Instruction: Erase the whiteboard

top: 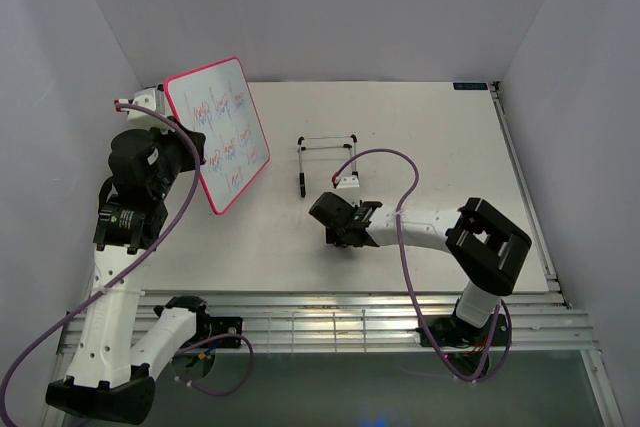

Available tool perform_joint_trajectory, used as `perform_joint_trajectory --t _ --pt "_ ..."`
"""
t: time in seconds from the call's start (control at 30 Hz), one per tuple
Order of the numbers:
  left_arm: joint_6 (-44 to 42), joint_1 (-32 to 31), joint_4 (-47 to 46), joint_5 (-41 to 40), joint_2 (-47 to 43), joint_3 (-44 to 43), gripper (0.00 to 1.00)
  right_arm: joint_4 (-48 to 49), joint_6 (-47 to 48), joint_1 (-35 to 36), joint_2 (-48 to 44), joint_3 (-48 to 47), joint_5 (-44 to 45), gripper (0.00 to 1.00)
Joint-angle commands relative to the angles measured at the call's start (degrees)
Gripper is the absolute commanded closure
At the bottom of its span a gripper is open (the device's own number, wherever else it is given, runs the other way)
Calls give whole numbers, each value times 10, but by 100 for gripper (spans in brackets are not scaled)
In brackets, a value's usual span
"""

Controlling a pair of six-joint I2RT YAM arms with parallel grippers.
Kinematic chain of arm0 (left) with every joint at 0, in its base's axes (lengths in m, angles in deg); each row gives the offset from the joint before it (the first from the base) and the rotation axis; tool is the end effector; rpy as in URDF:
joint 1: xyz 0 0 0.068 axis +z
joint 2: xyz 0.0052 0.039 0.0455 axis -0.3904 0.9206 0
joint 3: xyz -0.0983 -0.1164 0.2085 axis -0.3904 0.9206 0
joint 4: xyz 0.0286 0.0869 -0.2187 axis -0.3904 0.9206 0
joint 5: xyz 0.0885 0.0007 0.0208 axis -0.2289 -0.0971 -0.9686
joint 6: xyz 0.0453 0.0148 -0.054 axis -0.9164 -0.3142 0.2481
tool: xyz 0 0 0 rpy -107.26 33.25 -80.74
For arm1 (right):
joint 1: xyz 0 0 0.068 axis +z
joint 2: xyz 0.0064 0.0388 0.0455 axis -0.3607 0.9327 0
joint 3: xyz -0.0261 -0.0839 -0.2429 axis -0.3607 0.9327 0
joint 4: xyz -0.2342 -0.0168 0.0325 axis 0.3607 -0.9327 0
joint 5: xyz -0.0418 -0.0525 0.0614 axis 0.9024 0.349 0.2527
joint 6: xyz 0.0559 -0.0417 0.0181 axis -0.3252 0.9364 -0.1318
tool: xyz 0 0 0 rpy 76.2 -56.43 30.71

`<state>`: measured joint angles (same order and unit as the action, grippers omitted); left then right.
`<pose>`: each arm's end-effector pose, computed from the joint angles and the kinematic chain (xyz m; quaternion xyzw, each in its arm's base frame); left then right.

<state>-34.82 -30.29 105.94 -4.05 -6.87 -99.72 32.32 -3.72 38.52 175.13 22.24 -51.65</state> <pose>0.1808 -0.0230 0.3927 -0.0856 0.7820 -0.1433 0.6005 0.1879 0.2611 0.1531 -0.0430 0.9342 0.0431 0.3516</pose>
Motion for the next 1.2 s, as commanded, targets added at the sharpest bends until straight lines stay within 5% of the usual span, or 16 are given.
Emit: perform_joint_trajectory --t 0.0,1.0,1.17 --pt "2 -3 -97 0 -28 -15 100 6 -14 2 3 -6 25 49" --pt "-9 -11 -97 19 -33 -12 100 15 -27 -10 7 3 25 54" --pt "-9 -12 -95 21 -32 -14 100 24 -25 -10 1 13 19 74"
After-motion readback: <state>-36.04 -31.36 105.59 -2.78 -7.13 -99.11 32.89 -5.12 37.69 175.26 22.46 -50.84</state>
